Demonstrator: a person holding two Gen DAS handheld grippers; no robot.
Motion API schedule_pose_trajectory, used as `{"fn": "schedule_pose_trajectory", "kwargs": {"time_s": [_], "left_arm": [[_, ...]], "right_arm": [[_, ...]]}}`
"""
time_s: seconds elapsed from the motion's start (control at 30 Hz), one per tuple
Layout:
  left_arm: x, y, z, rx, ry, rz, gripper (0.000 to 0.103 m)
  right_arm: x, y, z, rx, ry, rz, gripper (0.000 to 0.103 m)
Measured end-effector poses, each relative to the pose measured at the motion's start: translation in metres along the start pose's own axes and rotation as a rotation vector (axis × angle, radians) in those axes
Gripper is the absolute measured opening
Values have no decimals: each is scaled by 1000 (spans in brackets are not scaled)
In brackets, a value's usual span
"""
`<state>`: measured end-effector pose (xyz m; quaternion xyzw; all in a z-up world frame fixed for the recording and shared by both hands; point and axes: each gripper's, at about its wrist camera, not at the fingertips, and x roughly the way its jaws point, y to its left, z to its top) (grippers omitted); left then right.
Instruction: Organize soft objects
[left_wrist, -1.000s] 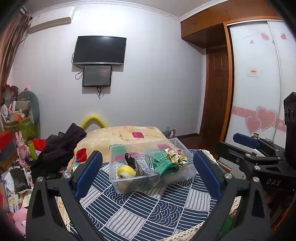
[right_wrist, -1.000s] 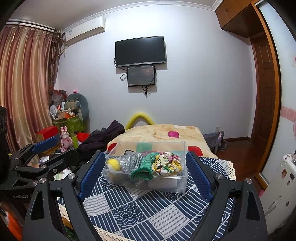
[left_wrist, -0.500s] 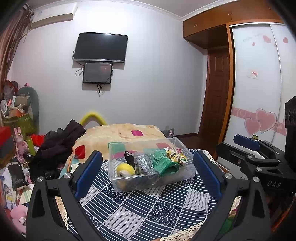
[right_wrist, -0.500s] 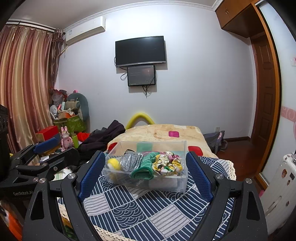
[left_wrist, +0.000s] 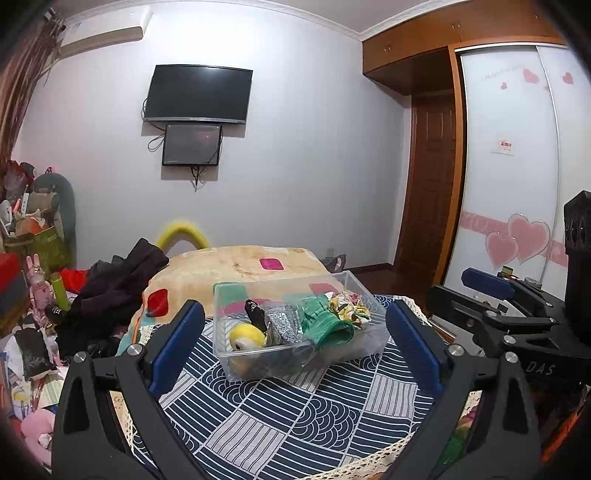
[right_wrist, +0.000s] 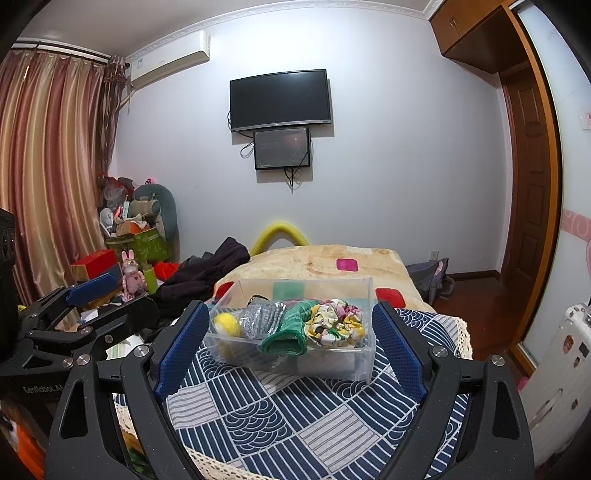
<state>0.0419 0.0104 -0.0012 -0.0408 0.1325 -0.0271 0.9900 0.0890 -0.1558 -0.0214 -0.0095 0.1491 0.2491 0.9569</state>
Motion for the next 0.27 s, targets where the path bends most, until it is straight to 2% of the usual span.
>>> {"fn": "schedule_pose_trajectory", "kwargs": {"time_s": [0.27], "left_arm": [[3, 4, -1, -19, 14, 5, 100]], "right_arm": [[2, 0, -2, 4, 8, -2, 89]]}}
